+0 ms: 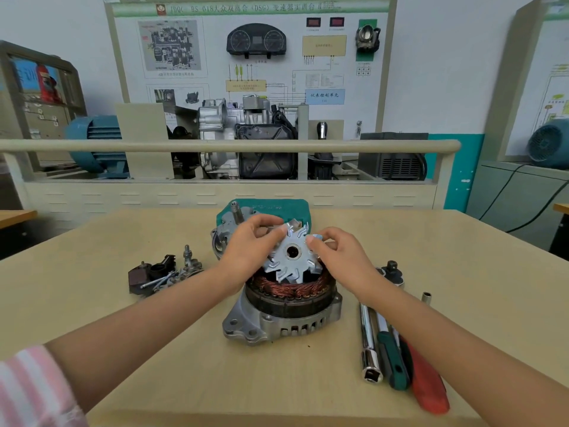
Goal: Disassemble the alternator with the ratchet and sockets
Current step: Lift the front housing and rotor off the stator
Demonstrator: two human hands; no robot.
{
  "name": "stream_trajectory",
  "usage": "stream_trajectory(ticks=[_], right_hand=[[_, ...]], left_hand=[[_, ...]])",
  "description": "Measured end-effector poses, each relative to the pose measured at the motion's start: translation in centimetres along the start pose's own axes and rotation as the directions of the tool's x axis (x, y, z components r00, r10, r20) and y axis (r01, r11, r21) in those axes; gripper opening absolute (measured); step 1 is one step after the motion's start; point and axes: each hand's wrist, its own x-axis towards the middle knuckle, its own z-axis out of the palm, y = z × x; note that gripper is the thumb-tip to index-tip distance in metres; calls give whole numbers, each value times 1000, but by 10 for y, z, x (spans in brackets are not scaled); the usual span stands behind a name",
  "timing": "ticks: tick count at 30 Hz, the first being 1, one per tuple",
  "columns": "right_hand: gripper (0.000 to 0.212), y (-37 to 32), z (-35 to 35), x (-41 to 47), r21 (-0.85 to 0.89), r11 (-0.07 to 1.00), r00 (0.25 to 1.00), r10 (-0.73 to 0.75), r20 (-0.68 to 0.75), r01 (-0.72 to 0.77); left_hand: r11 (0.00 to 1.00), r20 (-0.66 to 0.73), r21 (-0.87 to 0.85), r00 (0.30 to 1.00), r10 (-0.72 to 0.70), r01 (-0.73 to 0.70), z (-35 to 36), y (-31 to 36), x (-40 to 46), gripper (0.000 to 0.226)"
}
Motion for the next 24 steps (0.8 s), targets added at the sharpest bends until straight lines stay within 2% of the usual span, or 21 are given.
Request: stream_trajectory(ticks=[3,6,9,11,13,18,21,24], right_hand=[[22,-1,0,6,35,999,997,36,-68,-33],[30,-3,-7,21,114,984,974,155,-168,-137],[23,-7,-17,41,322,905,923,346,-170,-280],[15,-5,-22,52,369,857,881,442,-167,-359],[8,1,-23,60,334,839,854,498,-149,-431],[11,23,1,65,191,779,777,621,-106,-597],[30,30,15,65,133,783,779,620,-91,-607],[29,25,20,65,42,788,786,615,-63,-614]], left_hand=[[995,-83,34,992,94,-92,2,-3,-8,28],[973,-118,97,968,221,-210,7,-13,-24,27],[937,-82,231,954,289,-264,8,-26,-32,28],[936,-57,246,960,273,-252,6,-31,-35,28],[914,-15,289,953,301,-284,5,-32,-37,27],[868,58,345,931,361,-358,0,-30,-34,38],[863,99,341,927,362,-373,-2,-30,-33,39],[823,198,424,926,323,-378,-8,-24,-35,36]])
